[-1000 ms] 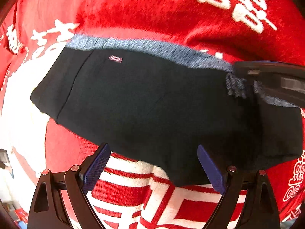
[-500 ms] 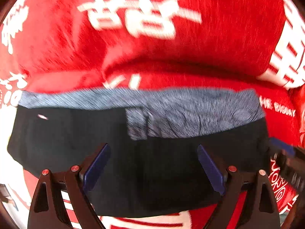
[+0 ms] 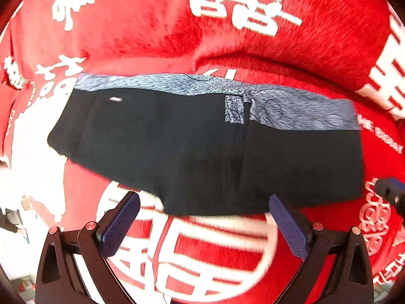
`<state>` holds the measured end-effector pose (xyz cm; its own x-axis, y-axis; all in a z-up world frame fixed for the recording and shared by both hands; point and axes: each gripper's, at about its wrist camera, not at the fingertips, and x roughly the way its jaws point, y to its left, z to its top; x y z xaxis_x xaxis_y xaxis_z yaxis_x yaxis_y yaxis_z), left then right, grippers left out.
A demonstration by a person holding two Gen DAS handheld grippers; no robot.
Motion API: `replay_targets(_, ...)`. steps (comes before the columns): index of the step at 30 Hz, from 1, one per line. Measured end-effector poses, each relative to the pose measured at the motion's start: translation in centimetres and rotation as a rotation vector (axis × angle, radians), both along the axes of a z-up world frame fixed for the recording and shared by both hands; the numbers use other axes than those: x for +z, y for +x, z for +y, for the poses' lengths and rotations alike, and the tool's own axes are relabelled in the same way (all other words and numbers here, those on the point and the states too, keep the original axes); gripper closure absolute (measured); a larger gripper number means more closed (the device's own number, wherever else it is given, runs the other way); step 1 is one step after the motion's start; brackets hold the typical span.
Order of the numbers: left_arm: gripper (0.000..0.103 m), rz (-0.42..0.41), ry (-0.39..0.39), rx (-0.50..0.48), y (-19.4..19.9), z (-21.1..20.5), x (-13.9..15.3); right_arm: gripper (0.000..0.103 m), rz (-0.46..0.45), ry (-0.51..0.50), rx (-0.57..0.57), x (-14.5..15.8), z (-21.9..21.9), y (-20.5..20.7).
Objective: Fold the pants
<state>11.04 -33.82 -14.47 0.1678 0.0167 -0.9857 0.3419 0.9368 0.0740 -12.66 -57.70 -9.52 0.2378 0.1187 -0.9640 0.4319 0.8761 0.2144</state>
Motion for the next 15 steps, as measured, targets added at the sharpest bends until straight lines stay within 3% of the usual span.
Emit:
replay_targets(6,0.000,-0.003,-0.019,0.062,-3.9,2.5,5.8,0.018,-0.004,0.033,0.016,3.8,-0.6,-1.9)
replay_targets(8,0.000,0.013,-0.048,0.063,-5.0,3.5,7.6,0.010,-0.006,0.027,0.024,4.5,-0.3,-2.2)
replay_targets(9,0.000,0.019,-0.057,0.059,-5.1,3.7,7.5,0.000,0.001,0.018,0.029,5.0,0.0,-2.5)
replay_targets(15,0.000,0.064,-0.083,0.007,-5.8,6.5,8.5,0.000,0.056,-0.019,0.046,6.5,2.5,-3.3)
